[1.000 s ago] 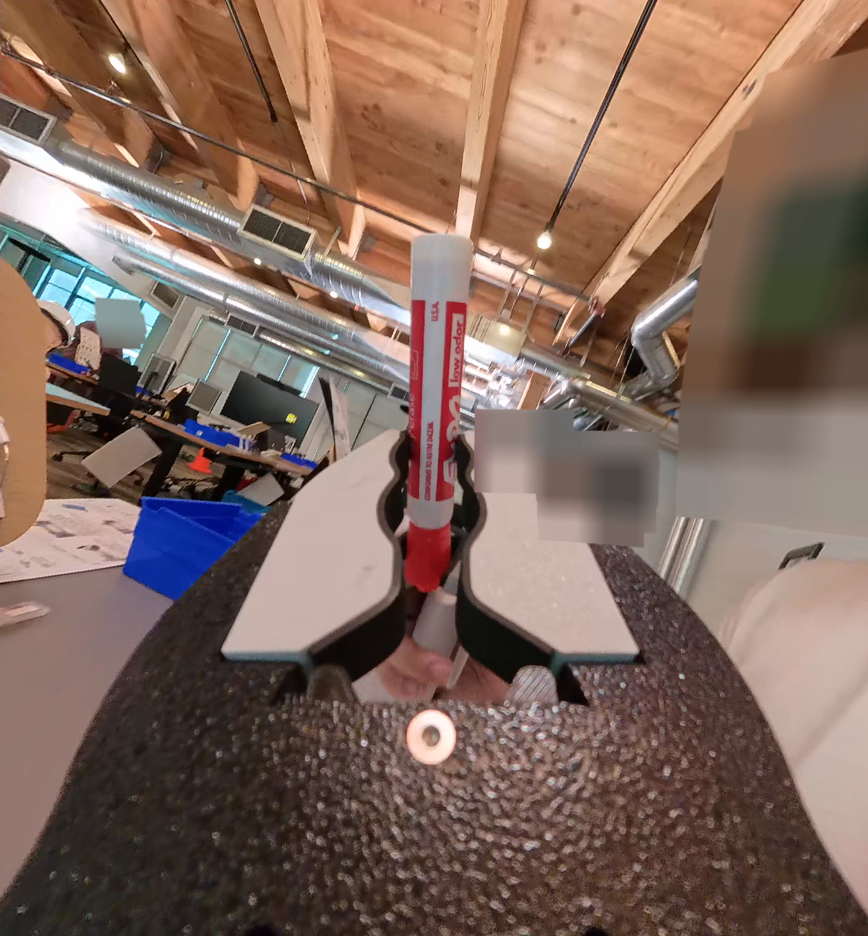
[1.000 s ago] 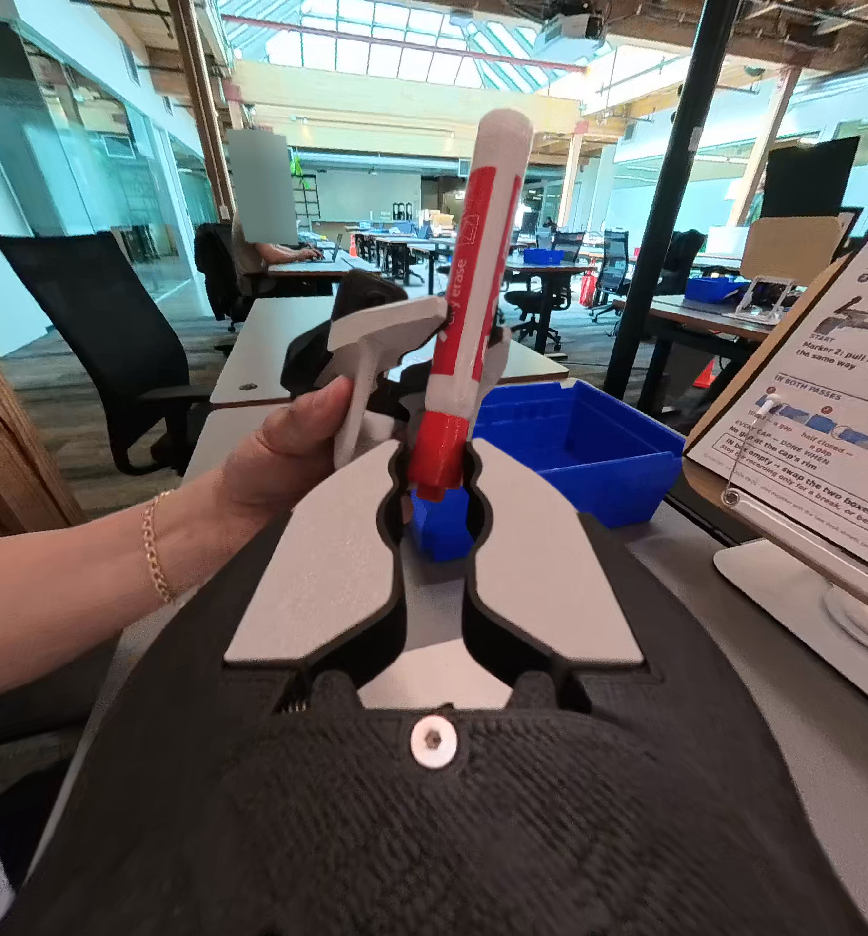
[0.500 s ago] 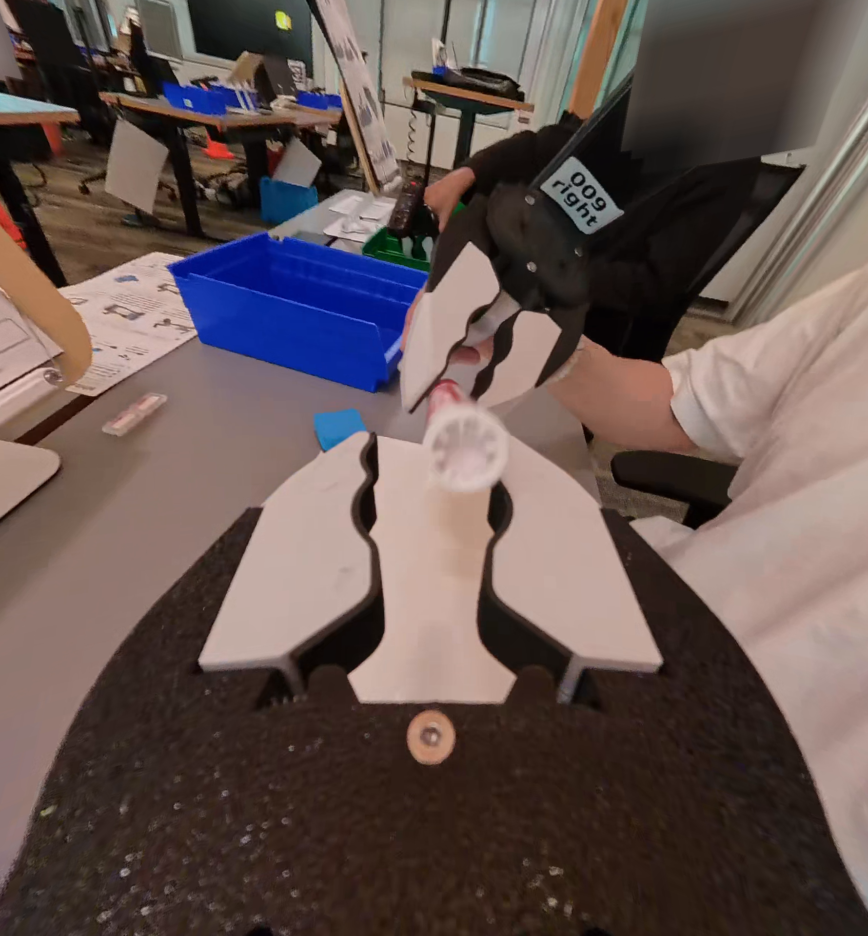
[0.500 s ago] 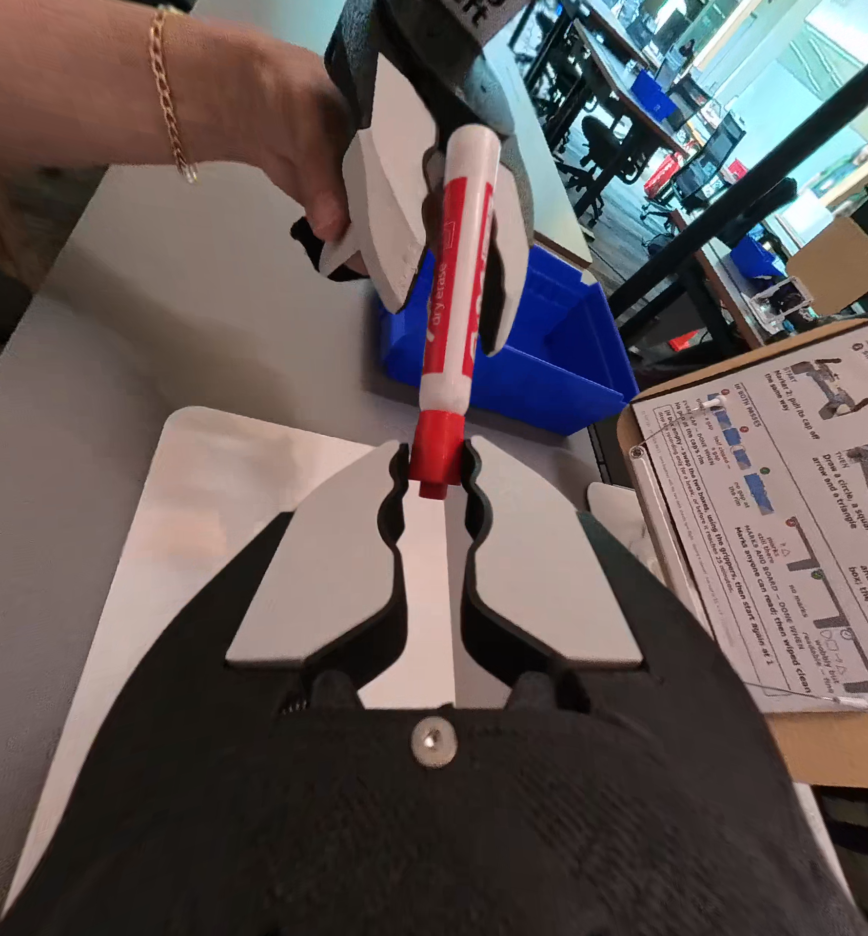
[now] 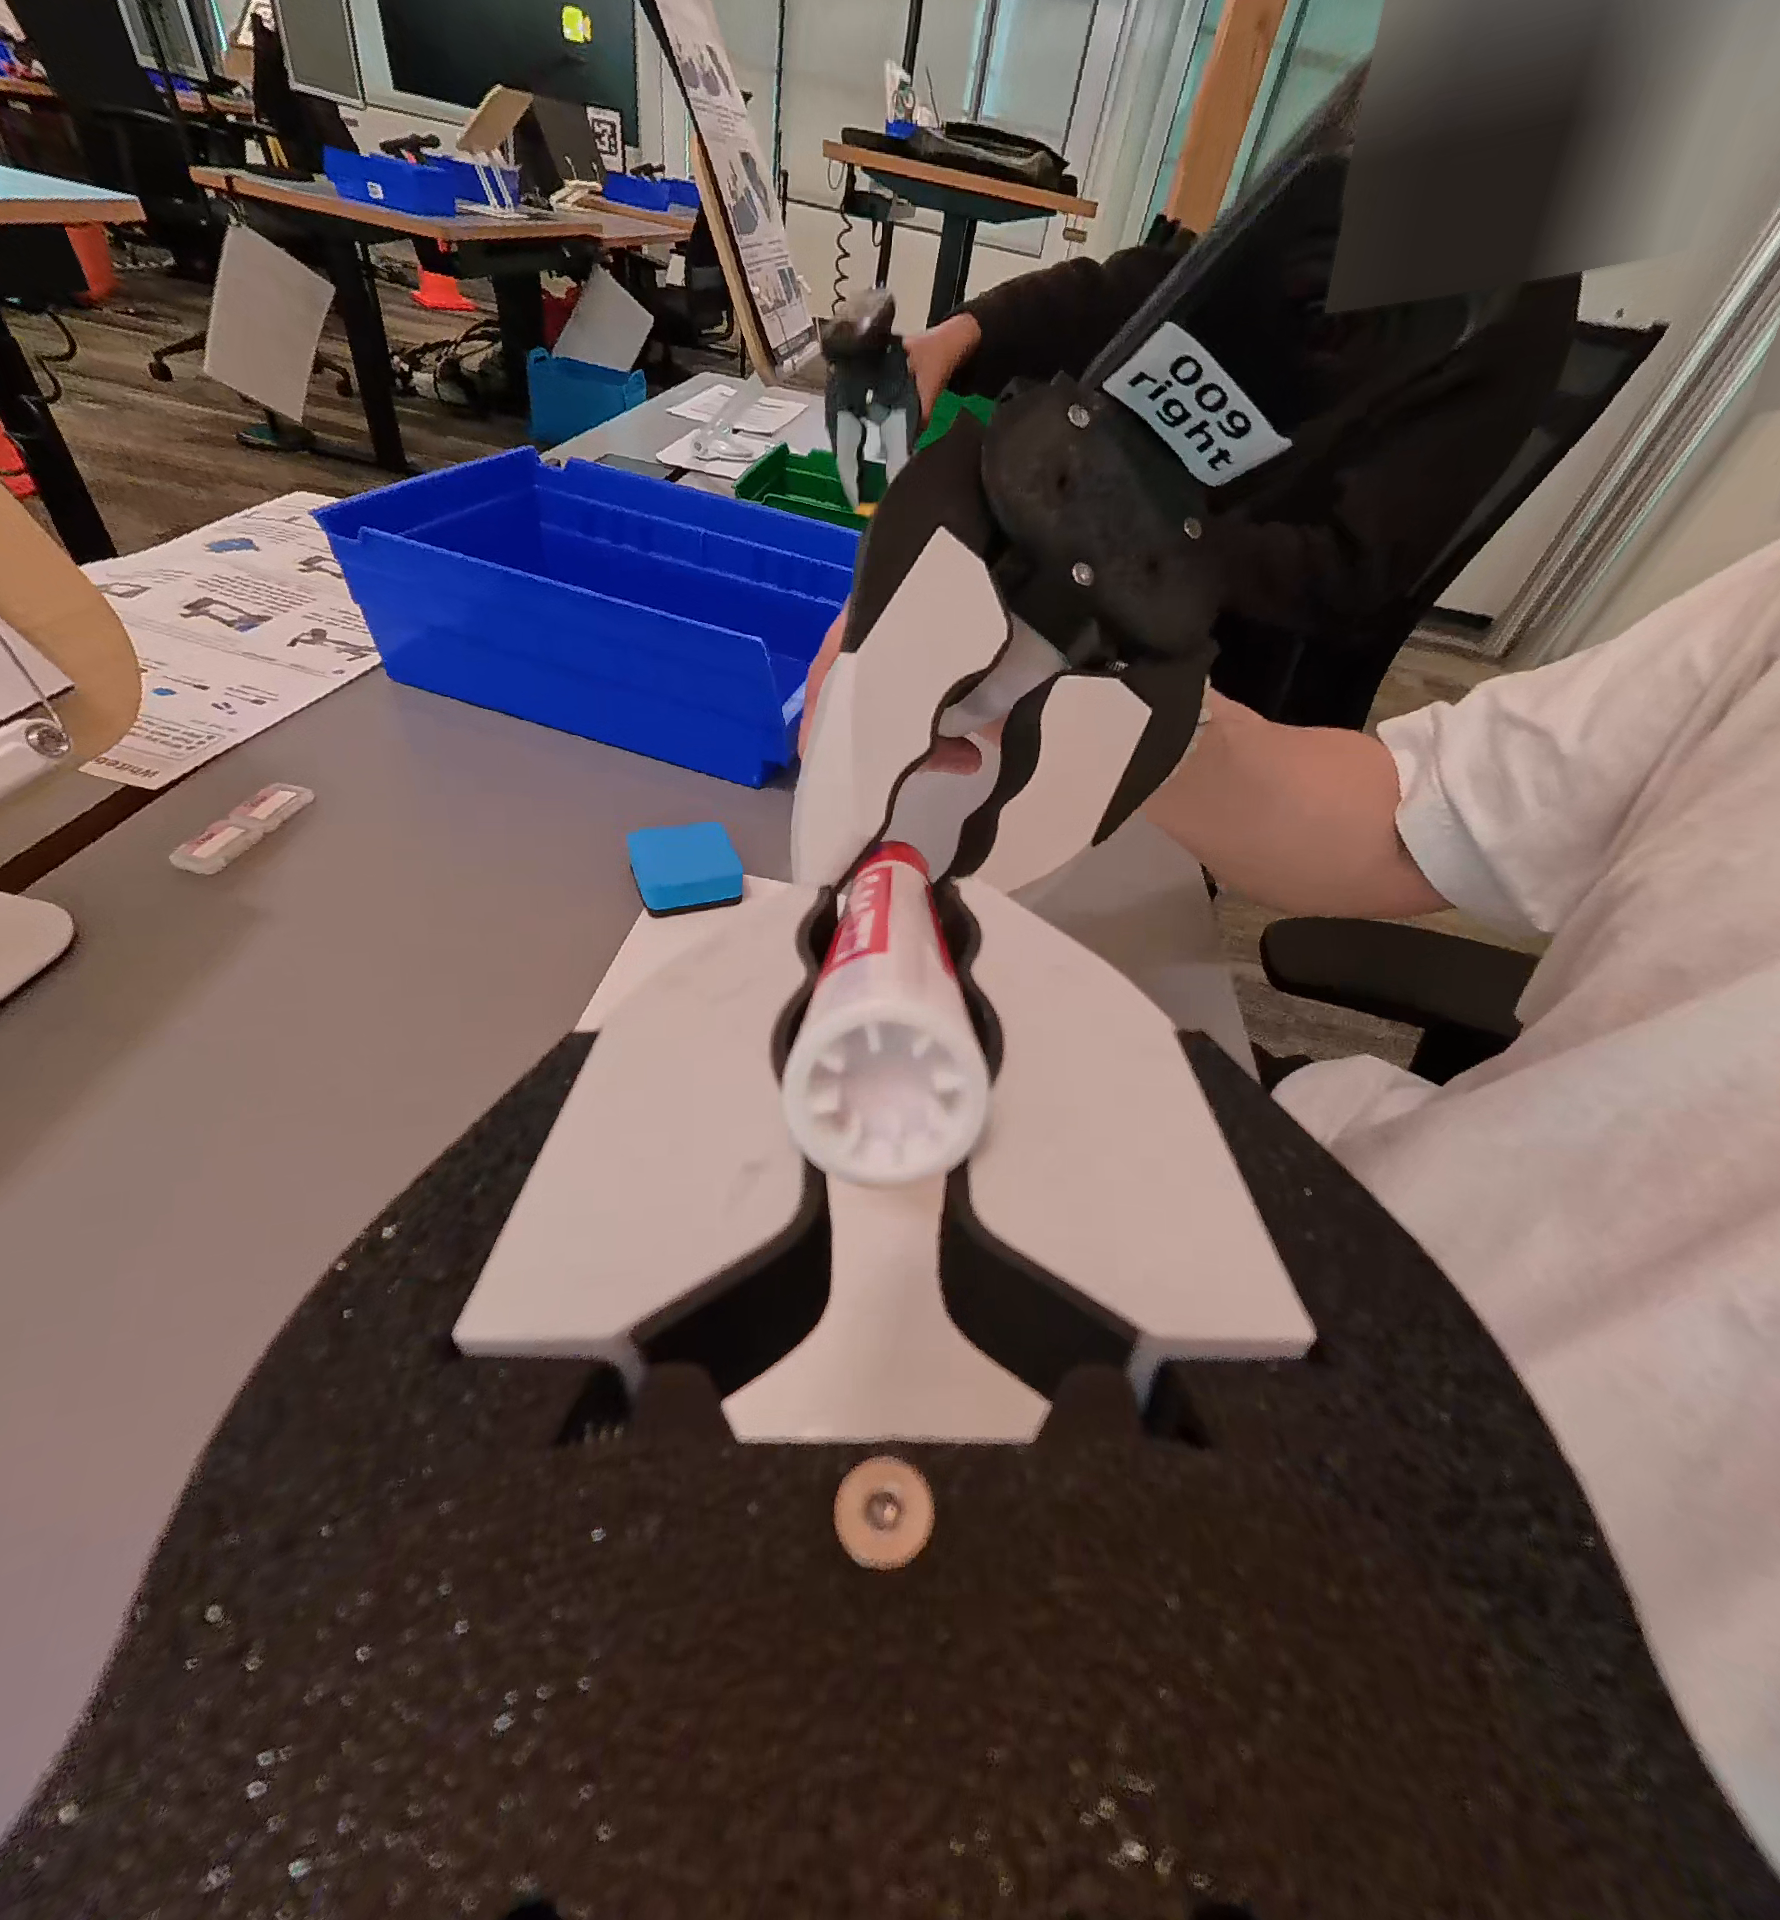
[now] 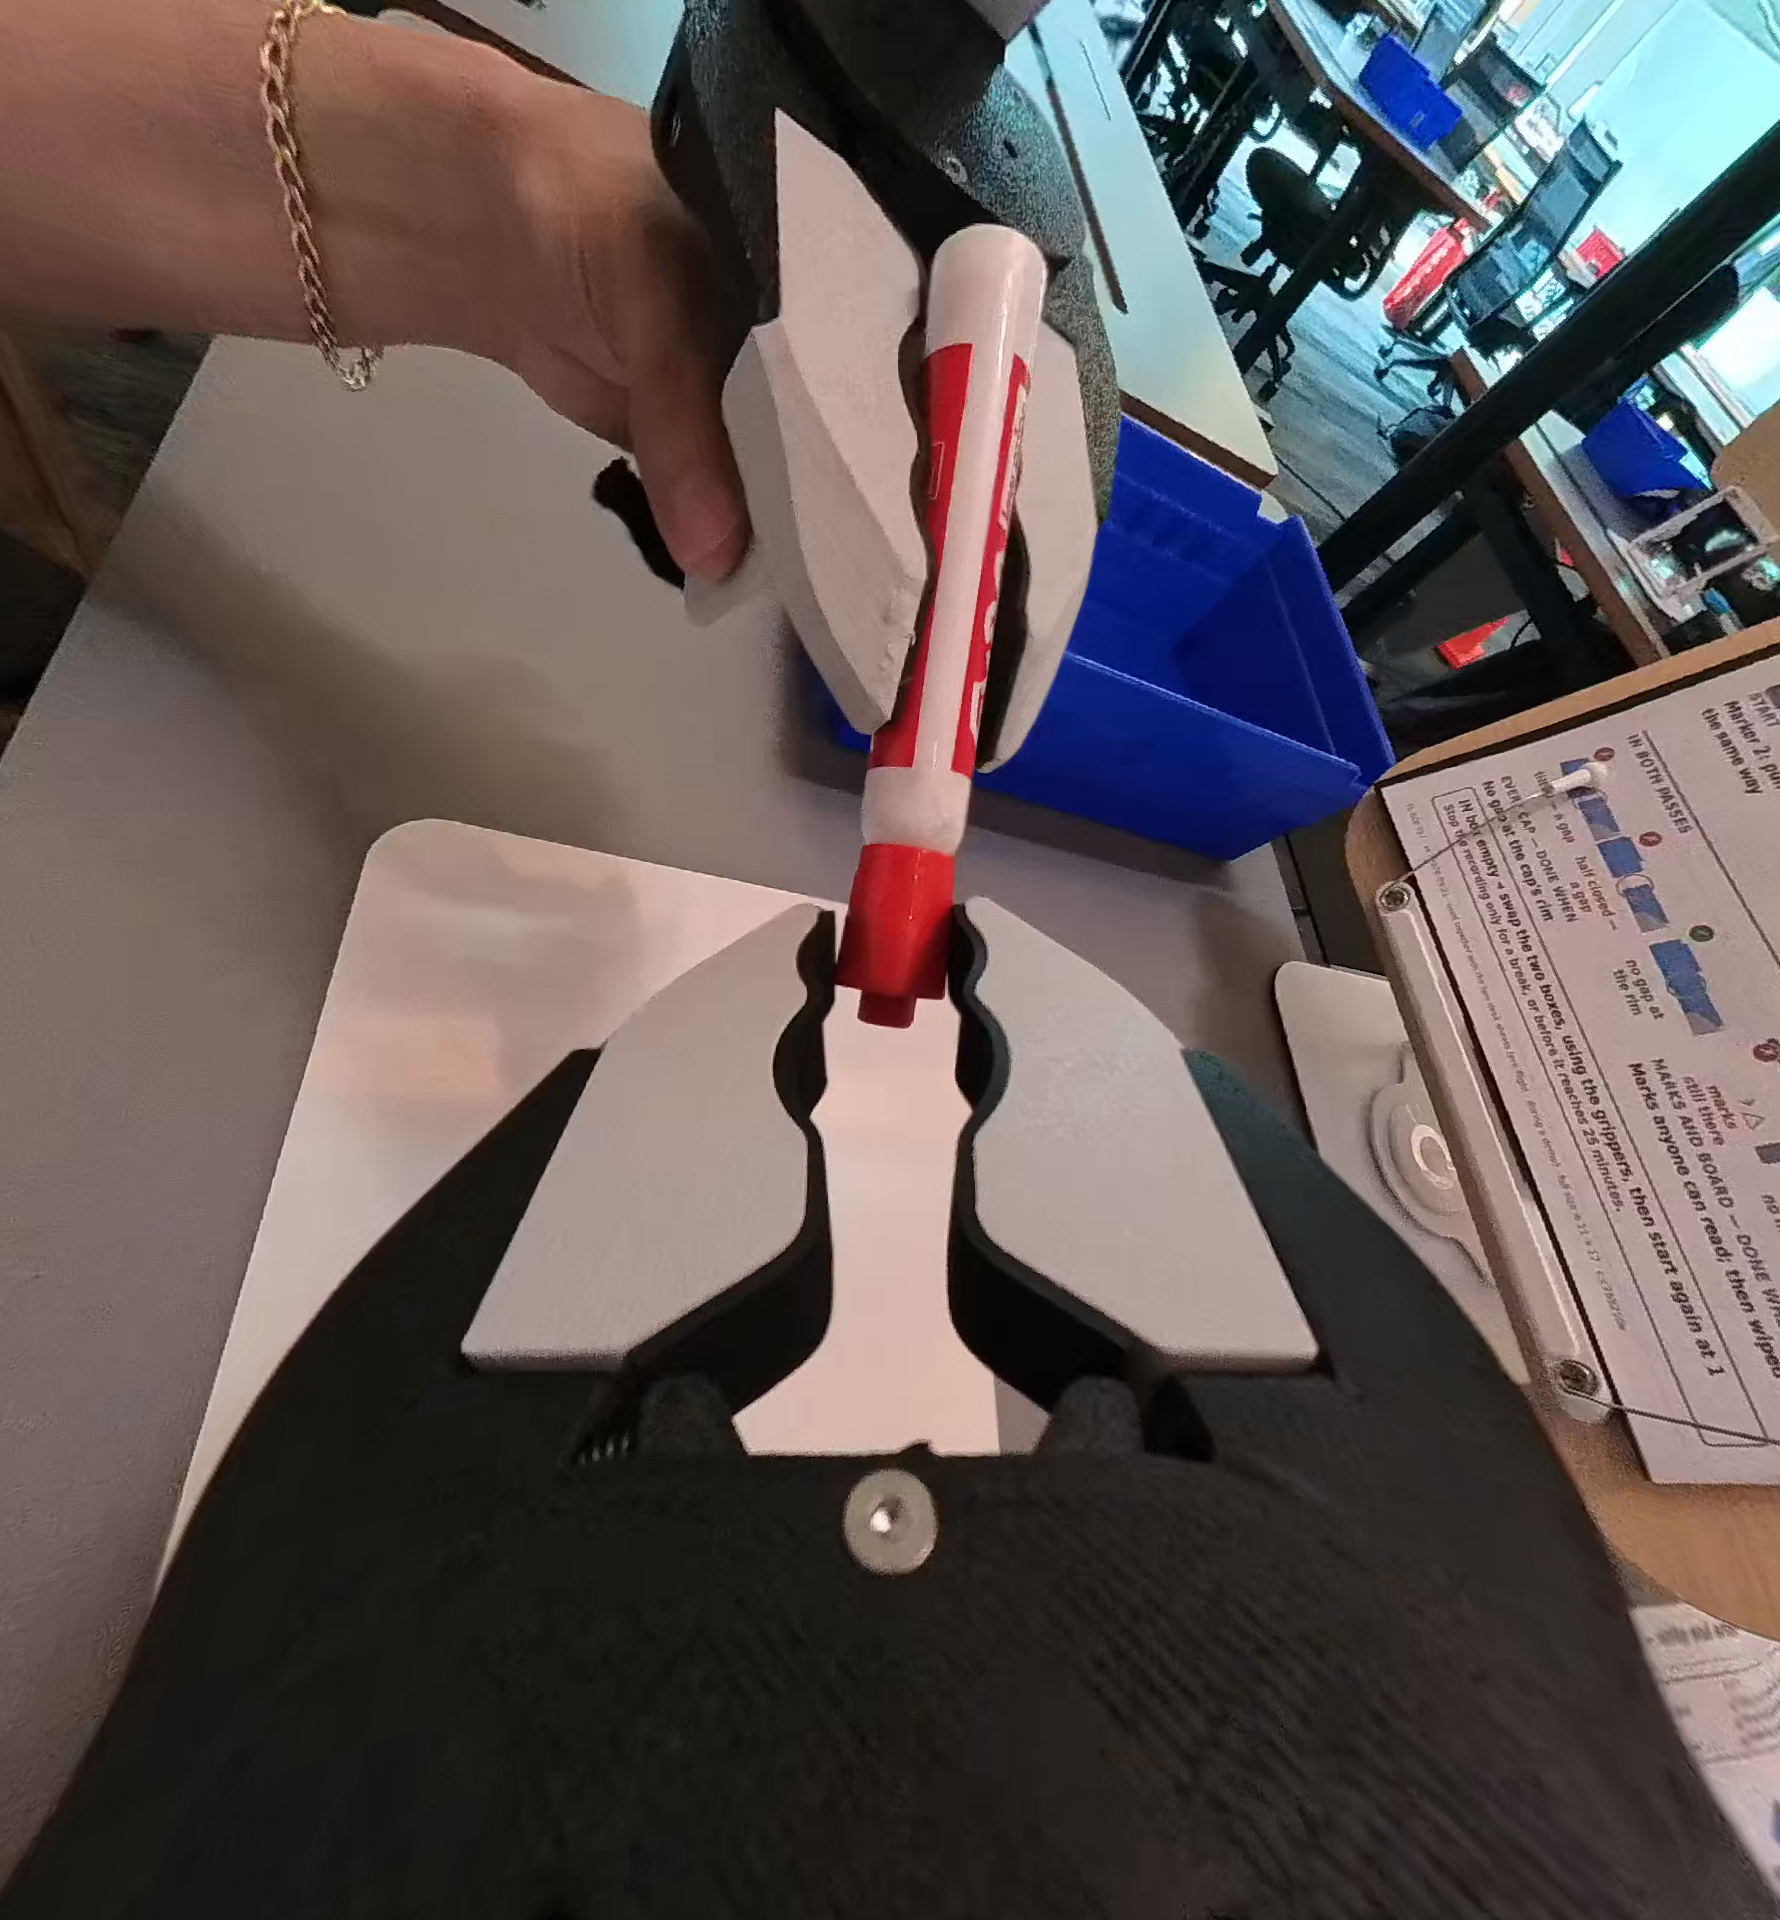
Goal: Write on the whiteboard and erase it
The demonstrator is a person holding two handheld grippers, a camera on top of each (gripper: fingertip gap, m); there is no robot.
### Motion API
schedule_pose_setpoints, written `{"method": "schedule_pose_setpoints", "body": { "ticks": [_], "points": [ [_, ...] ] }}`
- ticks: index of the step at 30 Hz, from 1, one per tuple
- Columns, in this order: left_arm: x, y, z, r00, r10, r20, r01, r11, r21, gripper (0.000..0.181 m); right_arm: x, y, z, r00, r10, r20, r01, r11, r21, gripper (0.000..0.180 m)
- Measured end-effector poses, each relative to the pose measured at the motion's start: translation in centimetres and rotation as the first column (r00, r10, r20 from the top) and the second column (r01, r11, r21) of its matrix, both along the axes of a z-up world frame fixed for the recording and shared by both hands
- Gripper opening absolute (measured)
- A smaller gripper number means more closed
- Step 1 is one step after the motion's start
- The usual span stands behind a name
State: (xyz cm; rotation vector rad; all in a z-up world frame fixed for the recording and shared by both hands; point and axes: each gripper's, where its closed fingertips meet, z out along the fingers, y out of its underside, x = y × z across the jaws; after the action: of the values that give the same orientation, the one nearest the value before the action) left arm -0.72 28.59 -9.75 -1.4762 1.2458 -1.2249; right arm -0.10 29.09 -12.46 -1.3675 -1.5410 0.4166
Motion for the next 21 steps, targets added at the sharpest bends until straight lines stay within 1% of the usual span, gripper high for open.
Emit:
{"method": "schedule_pose_setpoints", "body": {
  "ticks": [2,6,7,9,12,15,16,17,18,19,20,21],
  "points": [
    [0.0,-0.1,-0.1,1.0,-0.001,-0.008,0.001,1.0,0.021,0.019,-0.1,-0.1,0.0,0.999,0.018,-0.03,-0.019,0.999,-0.026,0.021],
    [0.3,-0.4,-0.1,1.0,-0.015,-0.01,0.016,0.997,0.074,0.019,0.1,-0.4,-0.2,0.995,0.024,-0.092,-0.04,0.984,-0.174,0.042],
    [0.4,-0.5,0.0,1.0,-0.023,0.001,0.023,0.997,0.077,0.019,0.2,-0.6,-0.3,0.995,0.039,-0.093,-0.056,0.979,-0.198,0.04],
    [0.5,-0.7,0.1,0.999,-0.034,0.01,0.033,0.995,0.091,0.019,0.4,-1.2,-0.2,0.993,0.066,-0.098,-0.087,0.971,-0.224,0.021],
    [0.6,-1.2,0.0,0.999,-0.049,0.012,0.047,0.993,0.107,0.02,0.7,-1.6,-0.2,0.995,0.065,-0.077,-0.083,0.961,-0.265,0.02],
    [0.6,-1.3,0.0,0.999,-0.045,0.011,0.044,0.993,0.111,0.02,0.6,-1.7,-0.3,0.997,0.047,-0.056,-0.059,0.968,-0.244,0.02],
    [0.5,-1.3,0.1,0.999,-0.04,0.016,0.038,0.994,0.099,0.02,0.7,-1.6,-0.2,0.998,0.033,-0.048,-0.043,0.975,-0.218,0.02],
    [0.5,-1.3,0.0,0.999,-0.033,0.021,0.031,0.995,0.093,0.019,0.7,-1.4,-0.3,1.0,0.014,-0.02,-0.017,0.987,-0.162,0.019],
    [0.5,-1.2,-0.1,1.0,-0.019,0.022,0.017,0.996,0.09,0.02,0.9,-0.9,-0.5,0.999,-0.026,0.032,0.028,0.997,-0.068,0.019],
    [0.6,-1.0,-0.3,1.0,0.008,0.027,-0.01,0.997,0.074,0.019,1.2,-0.4,-0.7,0.992,-0.081,0.098,0.075,0.995,0.065,0.02],
    [0.7,-0.8,-0.5,0.999,0.034,0.038,-0.035,0.999,0.024,0.019,1.5,0.1,-0.8,0.975,-0.153,0.161,0.119,0.972,0.204,0.02],
    [0.8,-0.6,-0.7,0.996,0.06,0.066,-0.056,0.996,-0.066,0.019,1.9,0.5,-0.8,0.951,-0.225,0.212,0.147,0.932,0.331,0.02]
  ]
}}
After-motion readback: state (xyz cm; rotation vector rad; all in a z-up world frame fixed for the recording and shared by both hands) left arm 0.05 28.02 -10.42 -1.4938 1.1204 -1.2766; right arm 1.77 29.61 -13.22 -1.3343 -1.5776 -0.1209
